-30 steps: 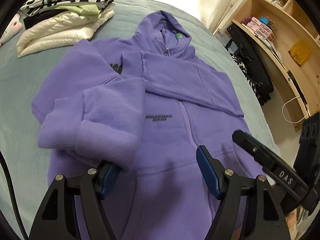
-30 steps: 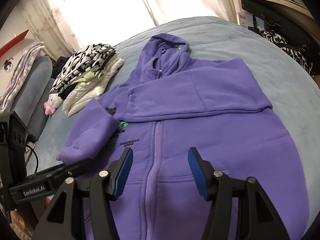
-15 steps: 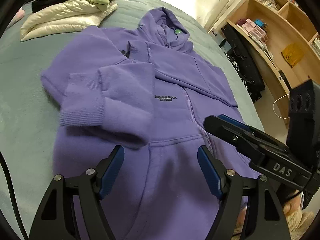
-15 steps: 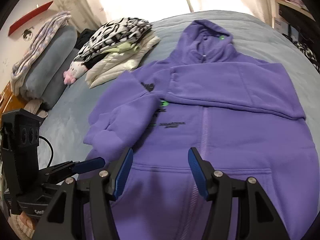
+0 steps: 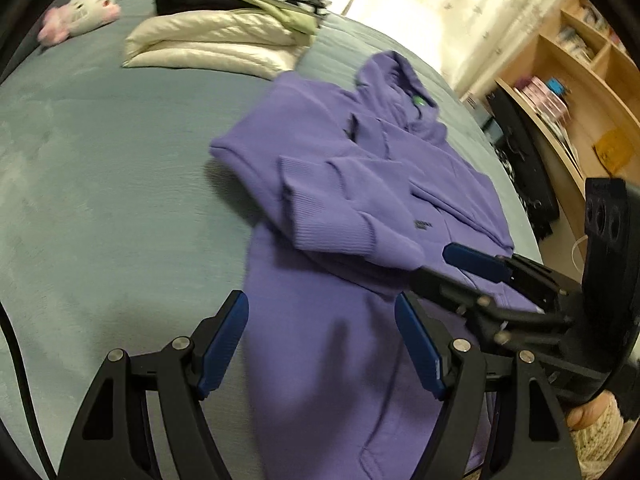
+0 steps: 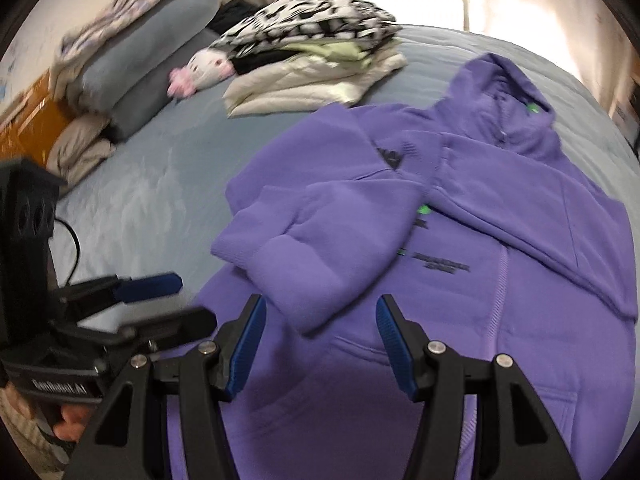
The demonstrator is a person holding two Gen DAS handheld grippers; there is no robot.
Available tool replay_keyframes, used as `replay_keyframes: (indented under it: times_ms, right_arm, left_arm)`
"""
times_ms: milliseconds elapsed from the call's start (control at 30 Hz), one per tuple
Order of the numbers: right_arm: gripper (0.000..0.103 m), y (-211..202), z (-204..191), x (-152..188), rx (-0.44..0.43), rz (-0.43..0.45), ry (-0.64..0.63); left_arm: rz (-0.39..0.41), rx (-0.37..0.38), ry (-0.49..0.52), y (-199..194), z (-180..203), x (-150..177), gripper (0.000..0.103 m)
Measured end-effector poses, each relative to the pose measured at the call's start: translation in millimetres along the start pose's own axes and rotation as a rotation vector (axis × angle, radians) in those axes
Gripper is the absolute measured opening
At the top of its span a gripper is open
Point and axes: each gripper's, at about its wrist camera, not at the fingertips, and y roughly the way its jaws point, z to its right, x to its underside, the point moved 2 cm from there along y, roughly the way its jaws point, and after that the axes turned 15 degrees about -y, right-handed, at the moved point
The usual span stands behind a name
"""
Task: Fold large clothes
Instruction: 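Grasp the cuff of the second folded sleeve with the right tool, then lay the cuff flat on the hoodie with the right tool, release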
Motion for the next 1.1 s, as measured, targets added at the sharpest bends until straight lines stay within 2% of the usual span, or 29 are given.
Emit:
replay_keyframes:
  times_ms: [233,300,333,367,467,567,667,700,733,800,833,867,967,1033,1100]
  right_arm:
    - [0.057,30.7,-17.5,-14.1,0.133,-0.086,-0.143]
    - [0.04,30.4,-19.6,-19.8,0.161,-0.071,-0.189]
    - [0.023,28.7,-20.1,-24.6,0.178,-0.065,-0.213]
    - [0.019,25.5,-18.0,-29.2,0.192,-0.053,-0.221]
    - [0.015,-0.8,-1.9,-51.6,0.229,0.054,-0.211]
    - [0.014,-46.3,27.5,-69.9,0.277,0.215,-0.144]
    - [0.014,-91.4,82.8,-68.5,0.341,0.358,0.035]
    - [0.014,-97.1,99.2,-63.4,0.352,0.37,0.099]
    - [0.015,-99.9,122.4,-53.2,0.366,0.365,0.188]
    - [0.022,-89.4,159.8,-29.5,0.37,0.282,0.324]
    - [0.035,-78.4,175.3,-15.8,0.361,0.212,0.373]
    - [0.041,-63.4,190.9,3.8,0.347,0.128,0.425]
    - [0.041,-33.8,212.2,49.3,0.3,-0.036,0.493]
    - [0.041,-27.6,218.8,69.0,0.267,-0.068,0.521]
    - [0.041,-30.4,227.5,82.7,0.245,-0.063,0.55]
  left_arm:
    - [0.001,-0.001,-0.025,1.6,-16.8,-4.9,0.074]
    - [0.002,0.002,-0.033,1.1,-18.9,-5.5,0.074]
    - [0.002,0.003,-0.037,1.4,-19.1,-6.1,0.074]
    - [0.004,0.004,-0.039,1.6,-18.9,-6.5,0.074]
    - [0.005,0.008,-0.032,2.3,-15.2,-6.9,0.074]
    - [0.0,0.013,-0.019,4.5,-10.2,-6.7,0.074]
    - [-0.008,0.018,-0.008,8.2,-4.2,-5.0,0.074]
    - [-0.011,0.019,-0.003,9.9,-1.9,-4.3,0.074]
    - [-0.014,0.02,0.002,11.6,0.2,-3.8,0.074]
    - [-0.024,0.019,0.012,16.4,4.7,-3.2,0.074]
    - [-0.028,0.017,0.017,18.4,6.8,-3.3,0.074]
    - [-0.033,0.012,0.027,21.2,9.7,-3.5,0.074]
    - [-0.036,-0.006,0.044,25.7,16.1,-7.6,0.074]
    - [-0.034,-0.016,0.053,29.6,21.9,-17.5,0.074]
    - [-0.027,-0.025,0.054,34.4,27.8,-31.5,0.074]
